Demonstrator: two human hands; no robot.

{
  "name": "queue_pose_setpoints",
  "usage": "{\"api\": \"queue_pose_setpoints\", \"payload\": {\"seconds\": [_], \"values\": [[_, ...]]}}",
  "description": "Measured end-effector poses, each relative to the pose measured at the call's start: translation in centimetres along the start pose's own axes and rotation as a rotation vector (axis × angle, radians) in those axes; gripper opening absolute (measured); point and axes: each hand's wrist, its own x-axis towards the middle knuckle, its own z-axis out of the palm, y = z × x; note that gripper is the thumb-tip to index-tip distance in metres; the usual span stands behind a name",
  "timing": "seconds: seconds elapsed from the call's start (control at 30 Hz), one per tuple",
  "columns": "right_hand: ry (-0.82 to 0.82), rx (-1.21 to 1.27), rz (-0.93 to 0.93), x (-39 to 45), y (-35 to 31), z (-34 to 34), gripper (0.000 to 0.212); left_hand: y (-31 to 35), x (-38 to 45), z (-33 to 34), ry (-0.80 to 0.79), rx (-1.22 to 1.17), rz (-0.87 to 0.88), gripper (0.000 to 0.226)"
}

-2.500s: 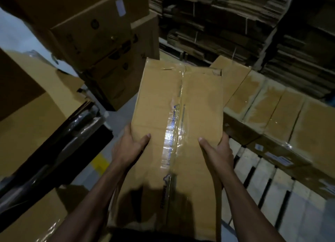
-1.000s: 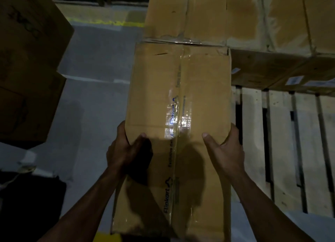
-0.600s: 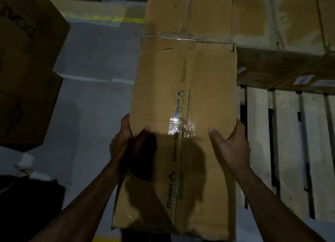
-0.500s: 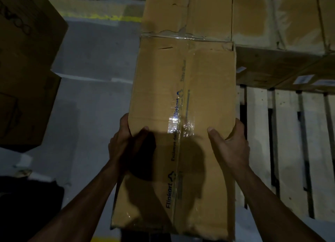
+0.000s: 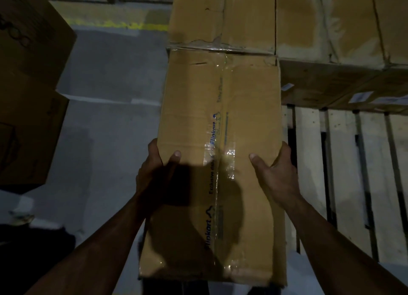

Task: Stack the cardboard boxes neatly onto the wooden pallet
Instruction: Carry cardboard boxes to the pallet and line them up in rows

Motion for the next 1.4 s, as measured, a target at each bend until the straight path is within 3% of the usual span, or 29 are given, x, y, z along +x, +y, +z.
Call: {"api": "queue_pose_setpoints", "payload": {"seconds": [0.2,0.4,0.67,0.83,0.93,1.07,1.17,1.3,1.4], "values": [[-0.024,0.016,-0.008,-0.8,0.1,0.0,0.102,0.1,0.1,0.0,0.009,-0.022,-0.028,0.066],[-0.043,-0.069,0.051,-4.7,1.5,-0.2,0.094,-0.5,-3.1,-0.3,-0.014,0.011,-0.088,0.071],[-0.114,-0.065,0.105,-11.3,5.5,-0.8,0.08,-4.4,-10.4,-0.5,-0.065,-0.069,-0.195,0.059],[-0.123,-0.134,-0.004,-14.4,7.6,-1.3,0.08,-6.0,-14.8,-1.1,-0.091,-0.061,-0.062,0.082],[-0.104,-0.148,-0.084,-16.2,9.2,-1.1,0.077,-7.2,-16.7,-1.6,-0.113,0.074,0.057,0.081],[-0.112,-0.243,-0.159,-17.9,10.8,-1.0,0.064,-9.0,-18.1,-1.8,-0.124,0.456,0.118,0.076],[-0.127,-0.332,-0.19,-18.5,11.5,-1.2,0.062,-9.4,-19.1,-2.5,-0.129,0.651,0.253,0.086],[-0.202,-0.37,-0.19,-19.4,12.0,-1.4,0.074,-9.3,-19.0,-3.2,-0.144,0.799,0.353,0.098],[-0.224,-0.359,-0.188,-19.7,12.1,-1.4,0.087,-9.3,-18.8,-2.8,-0.174,0.762,0.269,0.089]]}}
